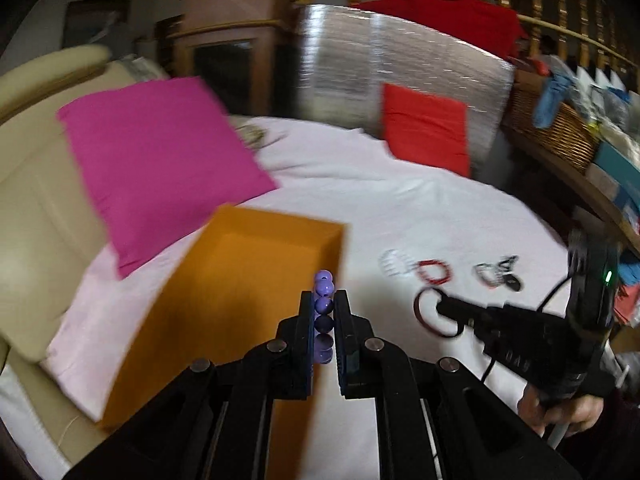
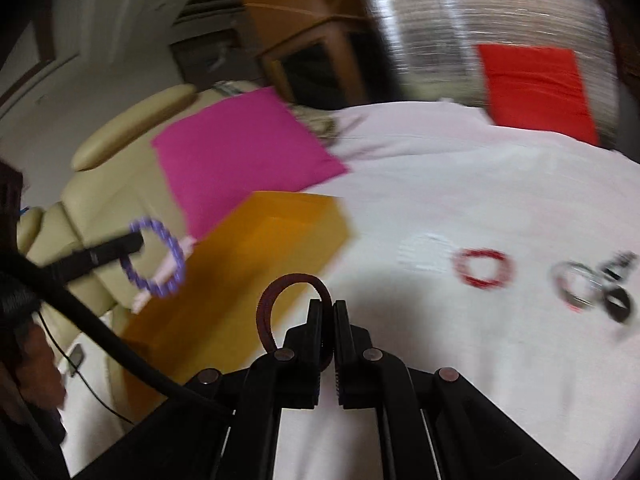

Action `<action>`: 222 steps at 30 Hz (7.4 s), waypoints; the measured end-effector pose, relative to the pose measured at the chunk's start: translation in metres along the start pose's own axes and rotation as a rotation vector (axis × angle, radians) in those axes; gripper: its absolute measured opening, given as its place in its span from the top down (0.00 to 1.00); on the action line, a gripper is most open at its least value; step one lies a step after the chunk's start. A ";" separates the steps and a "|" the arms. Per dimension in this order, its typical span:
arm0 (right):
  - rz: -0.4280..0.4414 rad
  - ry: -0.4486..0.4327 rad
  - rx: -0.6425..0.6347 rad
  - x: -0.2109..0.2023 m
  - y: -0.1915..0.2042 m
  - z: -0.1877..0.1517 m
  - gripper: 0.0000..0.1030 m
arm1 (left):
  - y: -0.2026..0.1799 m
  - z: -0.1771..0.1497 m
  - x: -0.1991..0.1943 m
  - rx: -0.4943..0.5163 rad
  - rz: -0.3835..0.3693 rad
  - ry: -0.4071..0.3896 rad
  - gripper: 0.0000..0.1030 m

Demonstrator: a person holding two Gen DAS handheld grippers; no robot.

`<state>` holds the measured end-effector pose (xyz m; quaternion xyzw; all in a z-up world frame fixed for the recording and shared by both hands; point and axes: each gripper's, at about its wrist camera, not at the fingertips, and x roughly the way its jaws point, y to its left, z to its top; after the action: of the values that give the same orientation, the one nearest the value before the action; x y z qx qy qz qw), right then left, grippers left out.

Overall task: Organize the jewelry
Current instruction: 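Open the right tool over the orange box while the left tool drops the purple bracelet in, then grasp the silver bangle with the right tool while the left tool grasps the red bead bracelet, then carry the bangle with the right tool into the orange box while the left tool drops the red bracelet in, then grasp the black hair clip with the right tool while the left tool moves to the white bead bracelet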

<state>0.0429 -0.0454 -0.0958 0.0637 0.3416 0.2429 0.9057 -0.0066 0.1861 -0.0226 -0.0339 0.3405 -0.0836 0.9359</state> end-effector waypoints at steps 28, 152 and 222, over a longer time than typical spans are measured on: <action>-0.086 0.022 0.112 0.029 -0.015 0.025 0.36 | 0.000 -0.021 0.049 -0.012 0.097 0.106 0.55; -0.296 -0.090 0.307 -0.057 -0.236 0.010 0.38 | -0.186 0.027 0.163 0.027 -0.408 0.158 0.91; -0.019 0.172 0.060 0.126 0.068 0.102 0.35 | 0.070 -0.058 0.036 -0.198 0.262 0.090 0.39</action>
<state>0.1636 0.0801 -0.0731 0.0665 0.4258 0.2287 0.8729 -0.0075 0.2483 -0.0976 -0.0775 0.3903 0.0719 0.9146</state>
